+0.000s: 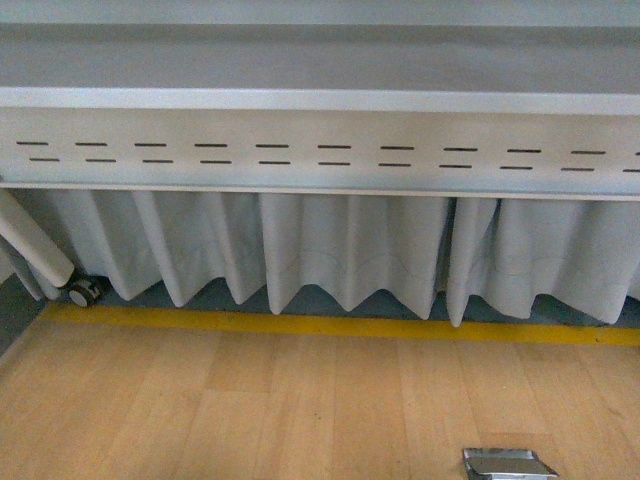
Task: Open oven
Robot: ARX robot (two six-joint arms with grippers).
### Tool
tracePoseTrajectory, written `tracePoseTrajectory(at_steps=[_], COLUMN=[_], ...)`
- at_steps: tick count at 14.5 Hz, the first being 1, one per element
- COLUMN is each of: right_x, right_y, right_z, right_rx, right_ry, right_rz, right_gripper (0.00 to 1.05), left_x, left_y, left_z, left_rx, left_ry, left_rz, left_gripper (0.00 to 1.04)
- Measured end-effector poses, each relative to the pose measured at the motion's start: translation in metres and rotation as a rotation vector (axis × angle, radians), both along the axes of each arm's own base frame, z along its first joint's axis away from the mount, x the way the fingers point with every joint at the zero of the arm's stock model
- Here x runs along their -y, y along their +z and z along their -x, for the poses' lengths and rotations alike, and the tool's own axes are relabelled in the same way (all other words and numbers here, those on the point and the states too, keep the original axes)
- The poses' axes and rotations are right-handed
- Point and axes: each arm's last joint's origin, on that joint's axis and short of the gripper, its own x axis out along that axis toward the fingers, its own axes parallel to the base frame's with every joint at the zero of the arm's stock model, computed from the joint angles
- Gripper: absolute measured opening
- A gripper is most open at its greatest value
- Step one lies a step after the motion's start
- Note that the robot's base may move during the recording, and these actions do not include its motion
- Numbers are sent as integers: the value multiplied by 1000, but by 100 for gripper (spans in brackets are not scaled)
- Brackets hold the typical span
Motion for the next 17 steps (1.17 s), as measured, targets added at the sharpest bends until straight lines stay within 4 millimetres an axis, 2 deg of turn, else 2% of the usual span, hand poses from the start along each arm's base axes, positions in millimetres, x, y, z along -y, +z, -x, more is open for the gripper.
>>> tracePoseTrajectory(at_steps=[17], right_x=[0], right_y=[0], right_z=[0], right_rx=[0], right_ry=[0], right_rz=[0], right_gripper=[98], left_x=[0], left_y=[0], left_z=[0], left_rx=[0], left_ry=[0], left_rz=[0], left_gripper=[98])
